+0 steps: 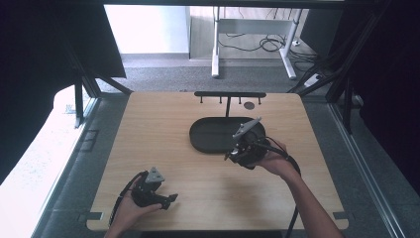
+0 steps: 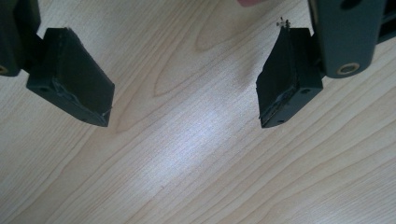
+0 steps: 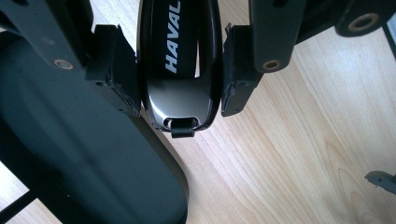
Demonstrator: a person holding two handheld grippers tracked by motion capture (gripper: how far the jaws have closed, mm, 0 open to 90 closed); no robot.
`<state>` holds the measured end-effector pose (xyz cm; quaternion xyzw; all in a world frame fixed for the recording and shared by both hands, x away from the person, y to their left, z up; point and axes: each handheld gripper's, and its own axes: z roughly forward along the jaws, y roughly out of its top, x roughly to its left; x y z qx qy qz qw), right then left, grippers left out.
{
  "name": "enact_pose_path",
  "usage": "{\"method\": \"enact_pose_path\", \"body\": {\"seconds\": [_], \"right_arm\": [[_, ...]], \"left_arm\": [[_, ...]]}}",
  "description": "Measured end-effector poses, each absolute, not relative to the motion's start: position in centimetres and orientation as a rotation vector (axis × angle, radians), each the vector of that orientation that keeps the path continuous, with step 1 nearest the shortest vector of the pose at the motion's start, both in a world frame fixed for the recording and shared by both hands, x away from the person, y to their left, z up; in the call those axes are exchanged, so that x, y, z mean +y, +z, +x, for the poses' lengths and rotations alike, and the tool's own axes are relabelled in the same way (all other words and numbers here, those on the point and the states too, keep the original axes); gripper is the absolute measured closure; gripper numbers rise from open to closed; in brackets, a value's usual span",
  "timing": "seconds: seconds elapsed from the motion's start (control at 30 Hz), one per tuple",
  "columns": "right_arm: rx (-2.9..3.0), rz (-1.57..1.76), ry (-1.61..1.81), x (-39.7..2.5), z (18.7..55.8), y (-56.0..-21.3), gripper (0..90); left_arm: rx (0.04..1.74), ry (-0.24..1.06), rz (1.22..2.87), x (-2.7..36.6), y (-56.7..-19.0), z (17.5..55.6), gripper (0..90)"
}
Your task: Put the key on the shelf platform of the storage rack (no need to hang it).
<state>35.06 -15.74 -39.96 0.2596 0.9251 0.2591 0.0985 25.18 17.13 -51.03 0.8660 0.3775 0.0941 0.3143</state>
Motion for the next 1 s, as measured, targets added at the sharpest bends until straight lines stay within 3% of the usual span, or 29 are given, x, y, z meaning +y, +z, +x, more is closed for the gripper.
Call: {"method": "enact_pose_path", "body": {"seconds": [1.0], "right_arm": [[2.719, 0.792, 0.761, -14.6, 37.7, -39.5, 50.4]], "left_arm": [[0.995, 0.238, 2.286, 17.0, -51.1, 25.2, 19.6]]}}
